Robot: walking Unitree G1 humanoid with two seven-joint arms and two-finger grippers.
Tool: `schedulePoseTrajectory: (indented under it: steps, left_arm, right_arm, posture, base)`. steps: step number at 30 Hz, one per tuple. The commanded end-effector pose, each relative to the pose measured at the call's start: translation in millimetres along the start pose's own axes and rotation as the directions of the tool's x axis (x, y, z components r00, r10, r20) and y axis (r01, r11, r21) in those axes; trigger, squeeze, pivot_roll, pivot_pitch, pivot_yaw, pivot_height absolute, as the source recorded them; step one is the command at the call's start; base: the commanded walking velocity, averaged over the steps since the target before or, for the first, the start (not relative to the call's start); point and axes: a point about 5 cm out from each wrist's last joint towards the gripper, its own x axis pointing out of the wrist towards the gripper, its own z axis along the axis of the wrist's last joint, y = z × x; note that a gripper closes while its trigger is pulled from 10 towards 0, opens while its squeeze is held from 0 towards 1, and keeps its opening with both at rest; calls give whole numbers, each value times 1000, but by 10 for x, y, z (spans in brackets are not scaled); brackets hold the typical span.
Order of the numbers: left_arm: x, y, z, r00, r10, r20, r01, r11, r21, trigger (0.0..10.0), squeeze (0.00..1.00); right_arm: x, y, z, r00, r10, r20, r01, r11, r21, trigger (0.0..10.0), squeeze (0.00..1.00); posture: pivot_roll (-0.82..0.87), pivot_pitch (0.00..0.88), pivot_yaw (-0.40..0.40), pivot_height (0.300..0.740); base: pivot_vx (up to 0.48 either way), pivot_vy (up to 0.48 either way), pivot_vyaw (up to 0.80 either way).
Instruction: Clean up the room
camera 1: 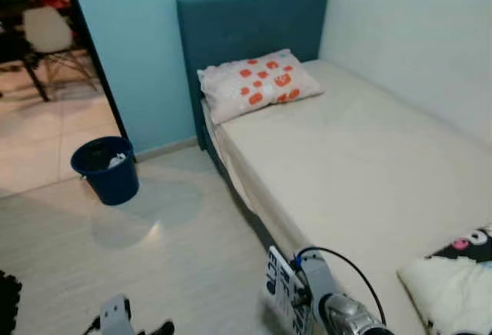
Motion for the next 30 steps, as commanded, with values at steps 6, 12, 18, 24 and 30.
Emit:
schedulePoseTrajectory:
  steps: [6, 12, 18, 24, 30]
  left_arm:
    - [-13, 43, -8, 1000, 22, -13, -22, 1000, -2, 10000, 0]
    - [-19, 55, -14, 1000, 23, -14, -23, 1000, -2, 10000, 0]
    - [-22, 60, -3, 1000, 15, -9, -15, 1000, 1, 10000, 0]
    - [-23, 70, 24, 1000, 15, 1, -15, 1000, 14, 10000, 0]
    - [-24, 66, 15, 1000, 4, -6, -4, 1000, 11, 10000, 0]
  right_arm:
    - [-2, -30, 8, 999, -45, 19, 45, 999, 11, 0, 0]
    - [-8, -52, -30, 998, -70, -2, 70, 997, 20, 10000, 0]
    - [-7, -42, -36, 998, -70, -1, 70, 997, 25, 10000, 0]
    - [-8, -40, -27, 998, -60, 12, 59, 998, 29, 10000, 0]
    - [-4, -47, 82, 996, -46, 78, 40, 997, 68, 10000, 0]
  posture:
    - [-110, 75, -15, 740]
    - [-111, 76, -15, 740]
    - [-112, 76, -14, 740]
    - [-114, 75, -14, 740]
    - [-116, 78, -11, 740]
  base:
    - [0, 0, 0]
    - [0, 0, 0]
    - [0, 0, 0]
    - [391, 0, 0]
    - [461, 0, 256]
